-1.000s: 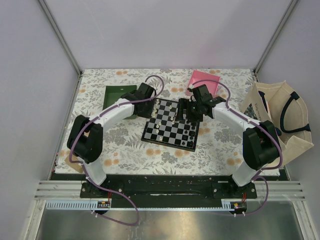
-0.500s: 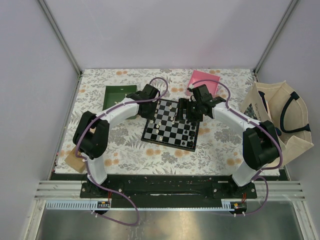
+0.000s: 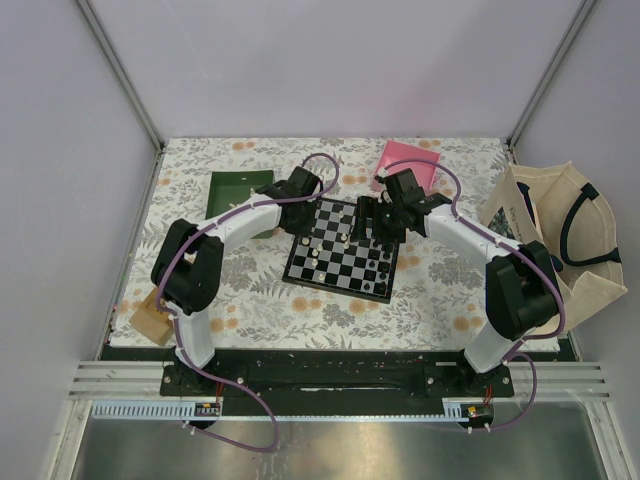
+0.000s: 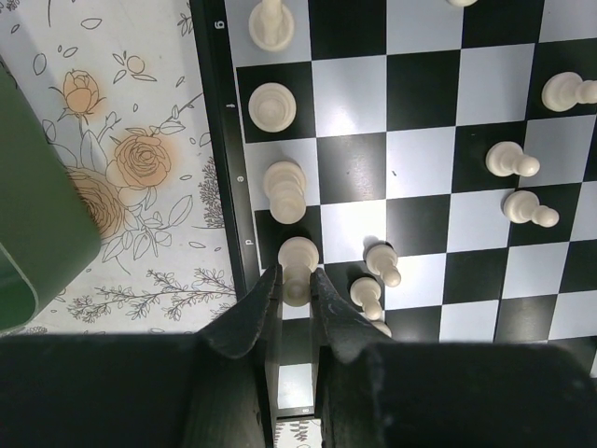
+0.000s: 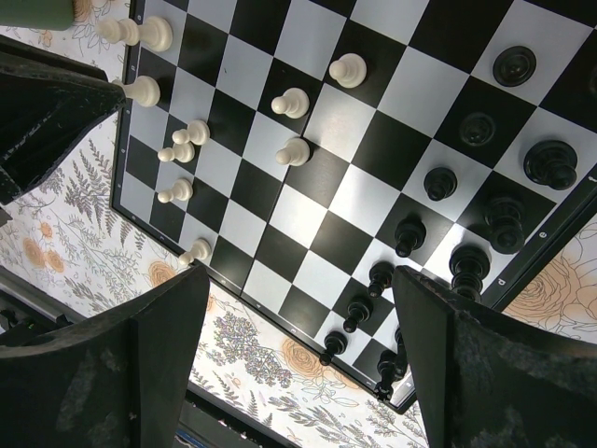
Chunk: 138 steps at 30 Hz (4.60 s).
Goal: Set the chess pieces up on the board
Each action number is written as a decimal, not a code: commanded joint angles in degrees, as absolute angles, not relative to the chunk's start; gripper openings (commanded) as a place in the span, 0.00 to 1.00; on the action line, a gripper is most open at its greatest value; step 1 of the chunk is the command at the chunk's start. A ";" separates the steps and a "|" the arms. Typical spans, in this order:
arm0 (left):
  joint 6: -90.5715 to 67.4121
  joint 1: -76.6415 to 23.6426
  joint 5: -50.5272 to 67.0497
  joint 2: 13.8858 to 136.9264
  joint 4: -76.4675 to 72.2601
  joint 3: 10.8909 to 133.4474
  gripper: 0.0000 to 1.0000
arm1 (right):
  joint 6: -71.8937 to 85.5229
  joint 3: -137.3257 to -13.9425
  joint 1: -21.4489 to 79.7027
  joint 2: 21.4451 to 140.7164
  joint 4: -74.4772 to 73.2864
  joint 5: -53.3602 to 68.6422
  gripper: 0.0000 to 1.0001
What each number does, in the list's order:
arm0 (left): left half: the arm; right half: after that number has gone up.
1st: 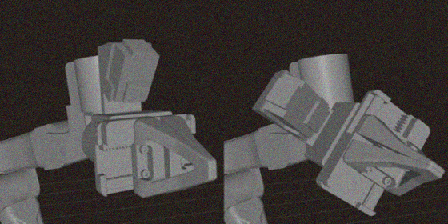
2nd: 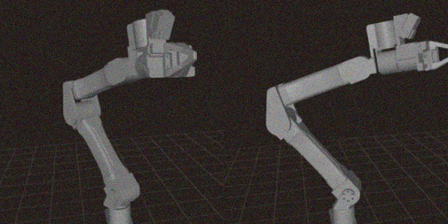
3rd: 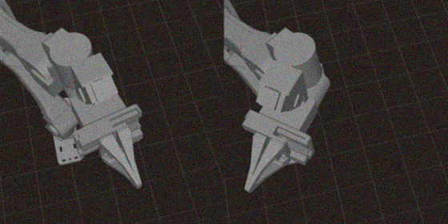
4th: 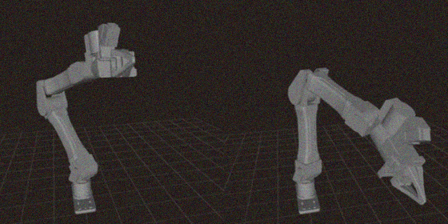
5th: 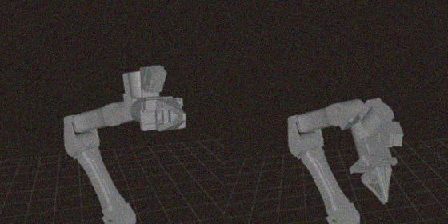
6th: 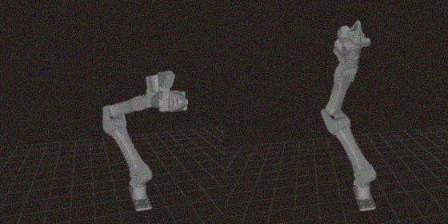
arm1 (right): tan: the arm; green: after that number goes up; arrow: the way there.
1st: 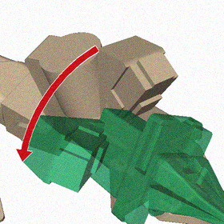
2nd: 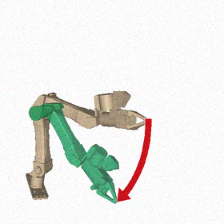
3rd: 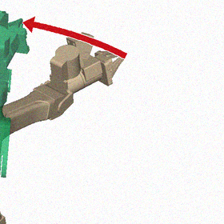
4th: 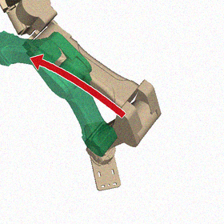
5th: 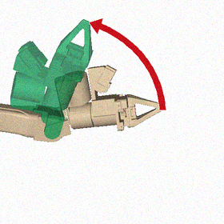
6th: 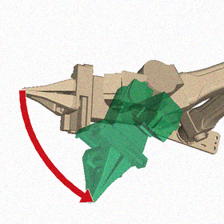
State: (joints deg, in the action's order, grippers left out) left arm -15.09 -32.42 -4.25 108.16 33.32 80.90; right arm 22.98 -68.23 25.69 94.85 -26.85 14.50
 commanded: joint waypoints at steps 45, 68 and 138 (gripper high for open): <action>-10.46 -13.36 -7.82 117.41 36.03 102.82 0.67 | 22.76 -69.43 25.14 93.43 -26.10 14.94 0.89; -10.72 -7.30 -4.40 127.79 35.60 109.69 0.56 | 22.24 -70.05 25.05 94.13 -26.72 15.03 0.89; -10.81 -6.24 -2.72 131.93 39.82 116.20 0.01 | 22.24 -69.96 24.79 94.66 -26.72 15.47 0.89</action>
